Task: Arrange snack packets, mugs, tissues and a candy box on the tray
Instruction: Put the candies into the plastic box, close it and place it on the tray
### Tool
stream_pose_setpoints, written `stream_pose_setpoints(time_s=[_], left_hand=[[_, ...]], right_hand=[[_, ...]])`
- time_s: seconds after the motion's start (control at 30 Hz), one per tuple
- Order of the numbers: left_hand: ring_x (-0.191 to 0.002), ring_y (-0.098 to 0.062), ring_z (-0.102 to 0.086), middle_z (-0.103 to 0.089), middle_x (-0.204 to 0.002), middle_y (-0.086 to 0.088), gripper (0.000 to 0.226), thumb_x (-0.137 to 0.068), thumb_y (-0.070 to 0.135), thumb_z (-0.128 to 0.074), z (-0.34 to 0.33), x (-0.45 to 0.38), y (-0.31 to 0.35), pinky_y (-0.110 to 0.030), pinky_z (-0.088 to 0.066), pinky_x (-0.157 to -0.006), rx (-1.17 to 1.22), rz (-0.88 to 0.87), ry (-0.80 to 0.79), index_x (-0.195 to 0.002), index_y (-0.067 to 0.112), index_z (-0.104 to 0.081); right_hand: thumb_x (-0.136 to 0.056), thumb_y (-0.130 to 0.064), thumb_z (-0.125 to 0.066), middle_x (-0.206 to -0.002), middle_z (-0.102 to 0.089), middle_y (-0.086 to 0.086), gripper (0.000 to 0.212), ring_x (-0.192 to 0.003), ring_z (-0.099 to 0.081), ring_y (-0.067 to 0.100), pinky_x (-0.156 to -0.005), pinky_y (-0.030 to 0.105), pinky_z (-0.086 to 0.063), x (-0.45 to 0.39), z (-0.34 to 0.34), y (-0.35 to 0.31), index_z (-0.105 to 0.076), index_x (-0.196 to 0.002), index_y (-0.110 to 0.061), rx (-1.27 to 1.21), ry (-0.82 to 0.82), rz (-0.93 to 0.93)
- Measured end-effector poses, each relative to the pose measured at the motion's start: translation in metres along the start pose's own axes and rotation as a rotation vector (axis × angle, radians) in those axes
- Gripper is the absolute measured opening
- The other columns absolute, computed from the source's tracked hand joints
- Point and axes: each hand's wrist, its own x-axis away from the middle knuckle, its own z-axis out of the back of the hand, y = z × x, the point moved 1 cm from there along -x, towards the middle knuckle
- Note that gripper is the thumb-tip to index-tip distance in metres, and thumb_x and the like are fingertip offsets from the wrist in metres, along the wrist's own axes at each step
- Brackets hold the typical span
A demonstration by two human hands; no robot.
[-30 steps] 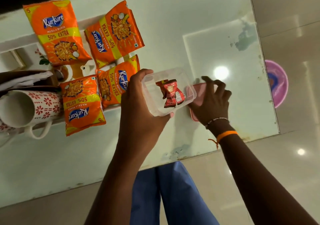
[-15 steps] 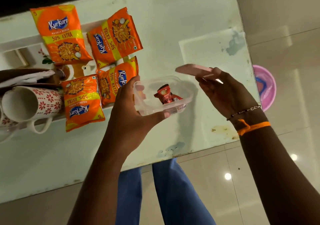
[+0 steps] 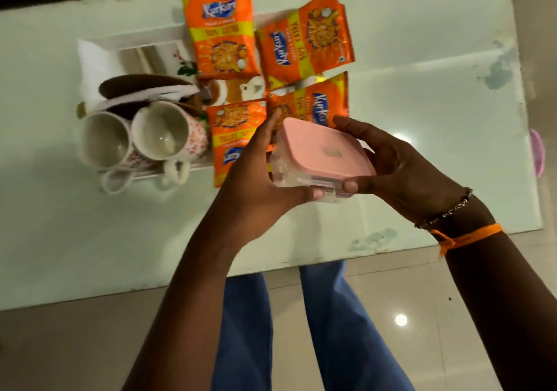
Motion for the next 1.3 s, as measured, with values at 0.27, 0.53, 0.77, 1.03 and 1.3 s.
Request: stream_pose_setpoints(time_s=[0.27, 0.53, 0.77, 1.03, 1.3], left_hand=[[-0.127, 0.004, -0.04, -0.043, -0.136, 0.025, 0.114, -0.054, 0.02, -0.087, 0.096, 0.044, -0.043, -0.04, -0.044, -0.105, 0.136, 0.05, 0.022, -0.144, 0.038, -0.02], [-0.107, -0.01, -0.061, -0.062, -0.121, 0.008, 0.062, -0.069, 0.075, -0.047, 0.16, 0.068, -0.061, -0.036, -0.05, -0.093, 0.277, 0.195, 0.135, -0.122, 0.042, -0.049], [-0.1, -0.017, -0.063, -0.067, -0.109, -0.001, 0.074, -0.063, 0.077, -0.026, 0.175, 0.061, -0.078, -0.038, -0.051, -0.09, 0.338, 0.224, 0.353, -0.11, 0.031, -0.059], [-0.08, -0.001, -0.067, -0.069, -0.094, 0.011, 0.074, -0.059, 0.077, -0.022, 0.161, 0.044, -0.074, -0.012, -0.048, -0.056, 0.394, 0.27, 0.382, -0.108, 0.036, -0.059], [-0.088, -0.009, -0.063, -0.066, -0.094, 0.009, 0.044, -0.069, 0.07, -0.029, 0.159, 0.021, -0.058, -0.021, -0.049, -0.063, 0.384, 0.258, 0.457, -0.085, 0.04, -0.058]], right_hand=[[-0.042, -0.028, -0.081, -0.129, -0.05, -0.013, 0.083, -0.123, -0.05, 0.008, -0.091, 0.032, -0.055, -0.033, -0.105, 0.009, -0.05, -0.118, -0.04, 0.335, -0.055, -0.05], [-0.058, -0.01, -0.084, -0.131, -0.041, 0.002, 0.086, -0.12, -0.042, 0.012, -0.097, 0.027, -0.048, -0.046, -0.208, -0.008, -0.041, -0.132, -0.015, 0.888, 0.012, 0.221], [-0.08, -0.026, -0.068, -0.128, -0.049, -0.001, 0.055, -0.112, -0.052, 0.008, -0.085, 0.016, -0.051, -0.061, -0.237, 0.009, -0.043, -0.128, -0.02, 0.443, 0.299, 0.182], [-0.095, -0.047, -0.026, -0.068, -0.06, 0.0, 0.051, -0.067, -0.058, 0.01, -0.065, 0.024, -0.045, -0.092, -0.237, 0.018, -0.056, -0.064, -0.02, 0.278, 0.554, -0.02], [-0.096, -0.04, -0.032, -0.054, -0.042, -0.007, 0.048, -0.042, -0.046, -0.012, -0.044, 0.006, -0.034, -0.109, -0.218, 0.009, -0.045, -0.053, -0.026, 0.411, 0.662, 0.009]])
